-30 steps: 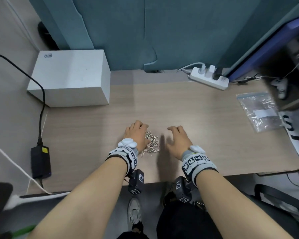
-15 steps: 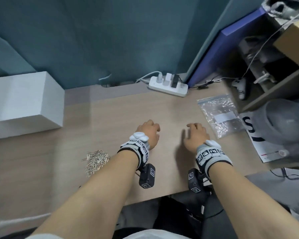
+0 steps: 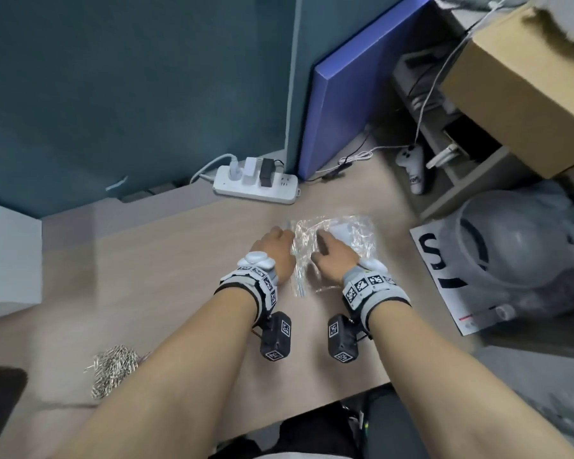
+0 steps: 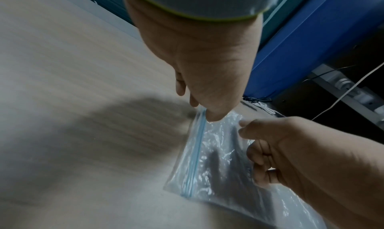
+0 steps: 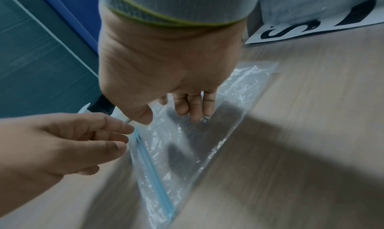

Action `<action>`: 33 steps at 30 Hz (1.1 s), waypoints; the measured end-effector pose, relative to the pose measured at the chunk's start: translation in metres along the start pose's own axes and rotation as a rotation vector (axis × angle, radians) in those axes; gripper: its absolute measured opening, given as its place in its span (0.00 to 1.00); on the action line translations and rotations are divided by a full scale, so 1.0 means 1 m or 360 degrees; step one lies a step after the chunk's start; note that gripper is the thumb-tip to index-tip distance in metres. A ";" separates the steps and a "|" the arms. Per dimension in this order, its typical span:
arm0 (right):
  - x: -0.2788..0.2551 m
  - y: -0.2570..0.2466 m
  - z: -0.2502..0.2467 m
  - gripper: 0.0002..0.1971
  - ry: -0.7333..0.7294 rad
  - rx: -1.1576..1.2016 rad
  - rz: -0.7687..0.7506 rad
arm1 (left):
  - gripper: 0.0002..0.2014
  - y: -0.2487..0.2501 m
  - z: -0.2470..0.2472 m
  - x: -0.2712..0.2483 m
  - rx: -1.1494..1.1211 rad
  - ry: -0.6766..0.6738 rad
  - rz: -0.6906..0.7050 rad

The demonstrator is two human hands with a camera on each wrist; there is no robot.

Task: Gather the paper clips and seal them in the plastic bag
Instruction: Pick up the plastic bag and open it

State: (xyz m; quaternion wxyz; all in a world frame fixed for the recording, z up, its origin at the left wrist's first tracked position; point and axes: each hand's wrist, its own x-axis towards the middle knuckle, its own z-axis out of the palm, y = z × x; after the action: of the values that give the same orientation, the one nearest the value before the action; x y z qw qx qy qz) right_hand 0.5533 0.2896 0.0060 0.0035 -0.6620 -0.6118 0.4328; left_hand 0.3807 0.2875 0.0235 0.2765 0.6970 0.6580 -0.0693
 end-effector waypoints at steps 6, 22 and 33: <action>-0.007 -0.016 0.026 0.36 -0.0009 -0.0593 0.0019 | 0.22 -0.012 0.002 -0.006 -0.0064 -0.0130 -0.0145; -0.070 -0.104 0.114 0.08 -0.0044 -0.0036 -0.0232 | 0.10 -0.119 0.015 -0.119 -0.0768 0.0183 -0.0400; -0.133 -0.191 0.182 0.18 0.0050 0.0350 -0.0276 | 0.05 -0.200 -0.005 -0.215 -0.1156 0.0230 -0.0286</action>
State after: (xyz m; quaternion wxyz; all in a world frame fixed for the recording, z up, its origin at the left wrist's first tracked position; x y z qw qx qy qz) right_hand 0.3104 0.1338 0.0696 0.1232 -0.6090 -0.6155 0.4849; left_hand 0.1618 0.0971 0.0676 0.4512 0.4962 0.7160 0.1938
